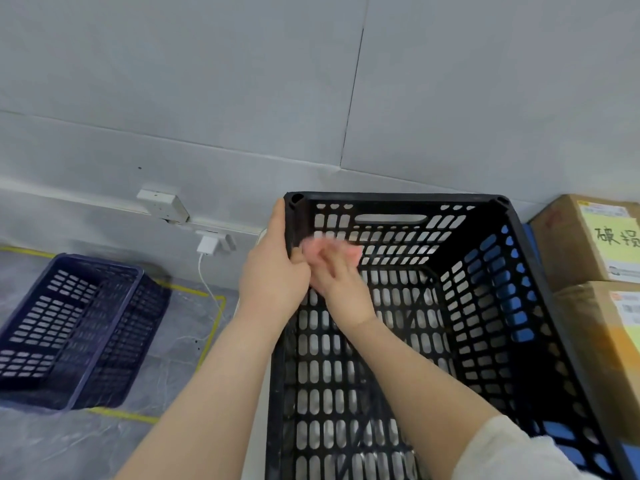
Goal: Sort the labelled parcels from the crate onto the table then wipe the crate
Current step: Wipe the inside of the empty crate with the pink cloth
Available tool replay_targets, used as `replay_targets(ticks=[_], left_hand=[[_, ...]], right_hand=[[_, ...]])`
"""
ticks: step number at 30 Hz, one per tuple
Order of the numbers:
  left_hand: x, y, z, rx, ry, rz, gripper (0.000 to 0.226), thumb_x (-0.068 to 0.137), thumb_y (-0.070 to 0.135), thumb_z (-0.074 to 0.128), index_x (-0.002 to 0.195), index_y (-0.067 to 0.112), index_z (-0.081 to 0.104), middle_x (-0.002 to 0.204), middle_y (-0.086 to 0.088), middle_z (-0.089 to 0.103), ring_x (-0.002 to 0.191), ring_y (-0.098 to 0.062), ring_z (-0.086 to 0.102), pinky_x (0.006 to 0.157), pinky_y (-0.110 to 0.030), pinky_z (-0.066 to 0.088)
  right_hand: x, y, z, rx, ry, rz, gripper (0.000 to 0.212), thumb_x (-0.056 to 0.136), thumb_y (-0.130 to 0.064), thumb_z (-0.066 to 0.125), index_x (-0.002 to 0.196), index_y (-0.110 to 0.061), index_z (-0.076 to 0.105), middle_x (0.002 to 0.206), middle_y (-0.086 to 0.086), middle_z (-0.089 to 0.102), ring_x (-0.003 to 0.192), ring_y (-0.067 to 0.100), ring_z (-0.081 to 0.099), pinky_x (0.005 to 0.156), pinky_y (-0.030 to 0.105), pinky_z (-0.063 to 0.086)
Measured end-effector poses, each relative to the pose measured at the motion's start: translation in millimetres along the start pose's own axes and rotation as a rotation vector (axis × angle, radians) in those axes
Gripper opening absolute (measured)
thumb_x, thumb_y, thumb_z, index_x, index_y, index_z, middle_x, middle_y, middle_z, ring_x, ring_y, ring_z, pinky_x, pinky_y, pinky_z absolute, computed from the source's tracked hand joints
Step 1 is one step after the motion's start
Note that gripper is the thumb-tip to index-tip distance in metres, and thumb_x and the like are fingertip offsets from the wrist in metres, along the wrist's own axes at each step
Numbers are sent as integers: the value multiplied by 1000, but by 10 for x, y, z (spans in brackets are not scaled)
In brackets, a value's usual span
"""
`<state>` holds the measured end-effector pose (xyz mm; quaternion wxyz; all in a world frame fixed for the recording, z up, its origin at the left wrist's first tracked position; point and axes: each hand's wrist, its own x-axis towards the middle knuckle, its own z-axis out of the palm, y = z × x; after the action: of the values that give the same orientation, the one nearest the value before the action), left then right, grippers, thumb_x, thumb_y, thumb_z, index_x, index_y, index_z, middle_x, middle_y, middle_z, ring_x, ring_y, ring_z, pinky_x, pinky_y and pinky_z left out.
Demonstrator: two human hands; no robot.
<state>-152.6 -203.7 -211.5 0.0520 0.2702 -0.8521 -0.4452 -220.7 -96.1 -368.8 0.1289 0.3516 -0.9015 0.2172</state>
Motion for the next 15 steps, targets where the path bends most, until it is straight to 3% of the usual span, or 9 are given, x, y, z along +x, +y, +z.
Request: replay_targets(ticks=[1, 3, 7, 8, 10, 13, 15], left_hand=[[2, -10, 8, 10, 4, -7, 74, 91, 11, 43, 150, 45, 16, 120, -5, 63, 102, -29, 60, 88, -43, 51], [15, -12, 15, 20, 11, -4, 76, 90, 8, 42, 150, 46, 15, 122, -5, 61, 101, -29, 59, 87, -44, 51], [18, -7, 10, 32, 11, -11, 76, 90, 7, 42, 150, 46, 15, 119, -6, 63, 99, -30, 60, 86, -44, 51], [7, -4, 10, 27, 13, -14, 76, 90, 7, 42, 149, 46, 15, 119, -6, 64, 98, -30, 60, 87, -44, 51], [-3, 9, 3, 13, 10, -16, 77, 89, 6, 42, 149, 46, 17, 116, -6, 64, 97, -29, 59, 86, -41, 50], [4, 26, -3, 1, 4, -9, 79, 86, 6, 42, 147, 48, 18, 107, -7, 66, 94, -32, 60, 83, -43, 51], [5, 20, 5, 5, 6, 2, 78, 86, 5, 42, 146, 49, 19, 105, -5, 67, 94, -32, 61, 84, -44, 51]], right_hand=[[-77, 46, 92, -21, -106, 2, 67, 62, 6, 78, 121, -22, 61, 127, 12, 53, 101, 38, 61, 69, 43, 59], [-78, 111, 143, -25, -228, 76, 62, 56, 13, 78, 112, -11, 67, 114, 15, 61, 88, 43, 62, 64, 48, 58], [88, 5, -57, 83, -357, 130, 38, 83, -2, 64, 117, -18, 67, 125, 7, 55, 112, 36, 52, 89, 47, 51], [92, -21, -151, 177, -309, 145, 32, 86, -5, 62, 113, -19, 69, 123, 5, 55, 115, 30, 51, 91, 45, 50], [49, -142, -397, 350, -60, 184, 26, 87, -7, 62, 108, -19, 71, 119, -1, 57, 114, 21, 51, 88, 40, 51], [-2, -356, -811, 384, 379, 250, 29, 83, -3, 66, 109, -16, 72, 121, 1, 52, 111, 18, 50, 87, 31, 48], [81, -402, -966, 346, 575, 237, 34, 82, 3, 66, 111, -14, 72, 123, 4, 48, 110, 19, 48, 91, 28, 44]])
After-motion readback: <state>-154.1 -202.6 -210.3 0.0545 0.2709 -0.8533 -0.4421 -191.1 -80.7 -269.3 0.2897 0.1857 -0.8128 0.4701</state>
